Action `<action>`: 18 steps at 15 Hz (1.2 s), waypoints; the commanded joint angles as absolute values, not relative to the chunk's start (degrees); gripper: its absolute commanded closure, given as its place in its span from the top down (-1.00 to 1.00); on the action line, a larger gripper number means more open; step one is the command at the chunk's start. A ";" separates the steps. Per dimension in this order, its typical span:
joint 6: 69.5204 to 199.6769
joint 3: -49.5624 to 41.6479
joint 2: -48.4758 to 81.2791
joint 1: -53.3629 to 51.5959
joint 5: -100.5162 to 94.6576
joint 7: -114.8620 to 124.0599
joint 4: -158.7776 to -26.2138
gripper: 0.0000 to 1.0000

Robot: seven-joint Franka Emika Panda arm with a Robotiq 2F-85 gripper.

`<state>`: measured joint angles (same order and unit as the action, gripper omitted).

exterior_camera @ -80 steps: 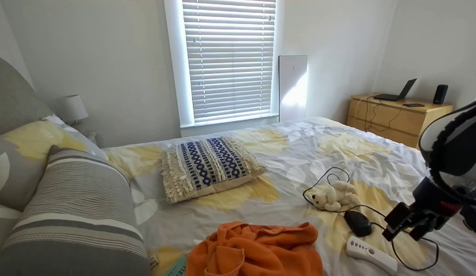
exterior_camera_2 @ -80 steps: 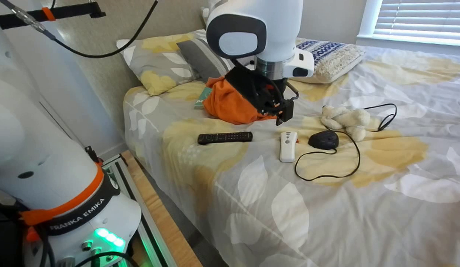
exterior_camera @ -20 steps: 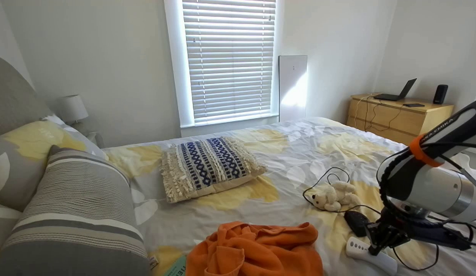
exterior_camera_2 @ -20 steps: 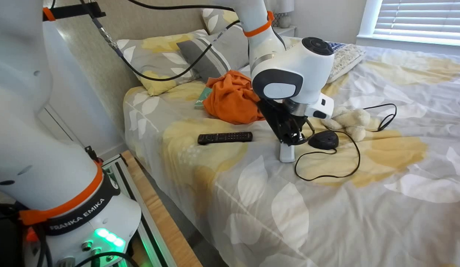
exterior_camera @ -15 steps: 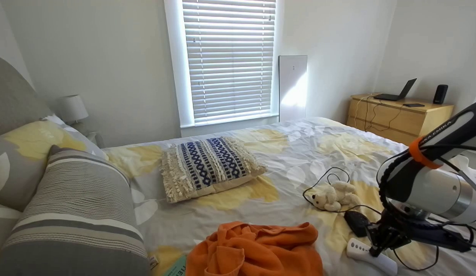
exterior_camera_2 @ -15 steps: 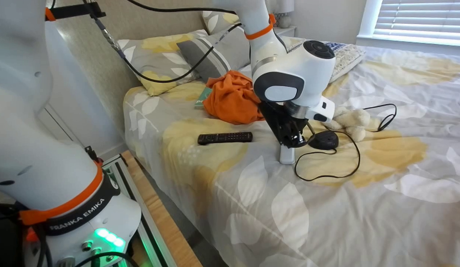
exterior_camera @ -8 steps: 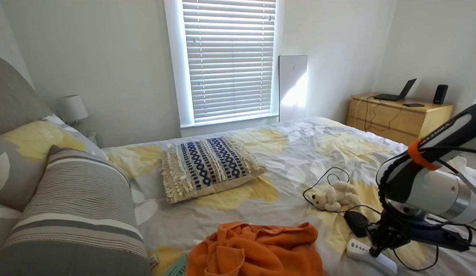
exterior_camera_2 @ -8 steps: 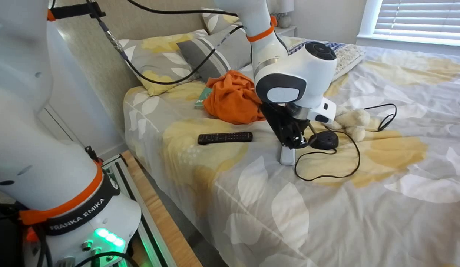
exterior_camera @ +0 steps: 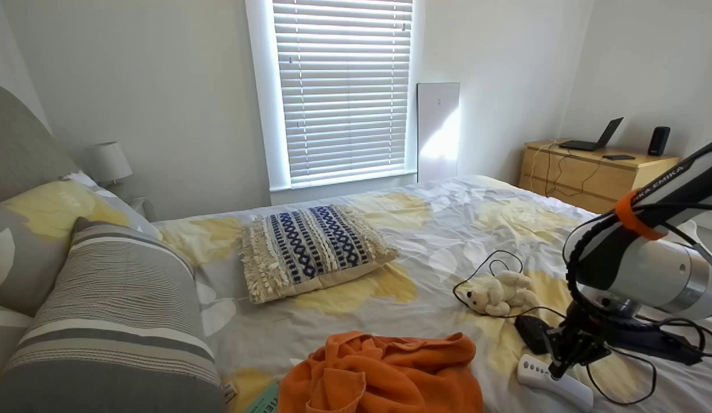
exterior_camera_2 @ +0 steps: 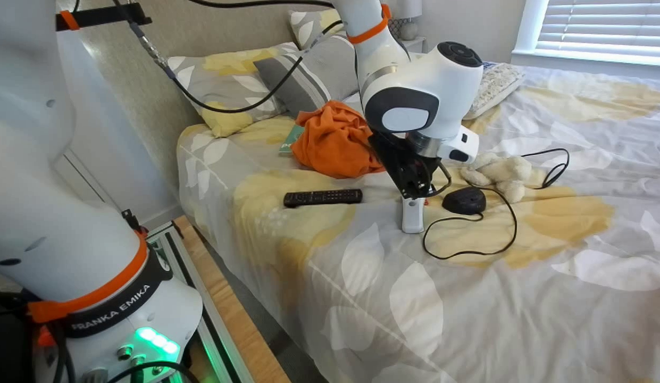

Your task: Flip the switch

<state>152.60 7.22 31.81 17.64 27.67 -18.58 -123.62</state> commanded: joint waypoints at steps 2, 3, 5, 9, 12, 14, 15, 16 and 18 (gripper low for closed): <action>148.73 6.19 28.36 16.48 26.38 -15.46 -125.64 -1.00; 148.50 5.94 28.39 16.34 26.43 -15.09 -125.44 -1.00; 148.01 5.30 28.46 16.04 26.17 -14.07 -125.24 -1.00; 147.82 2.67 25.11 13.51 22.82 -10.78 -127.92 -0.45; 150.88 0.01 18.30 9.83 15.41 -9.41 -132.82 -0.02; 154.59 -0.41 13.18 8.00 11.74 -9.76 -136.15 0.28; 156.36 -0.66 10.82 7.09 9.86 -9.51 -137.50 0.42; 158.31 -0.68 8.28 6.31 8.19 -9.43 -138.98 0.59; 160.78 -0.92 3.56 4.82 4.77 -8.02 -141.29 0.86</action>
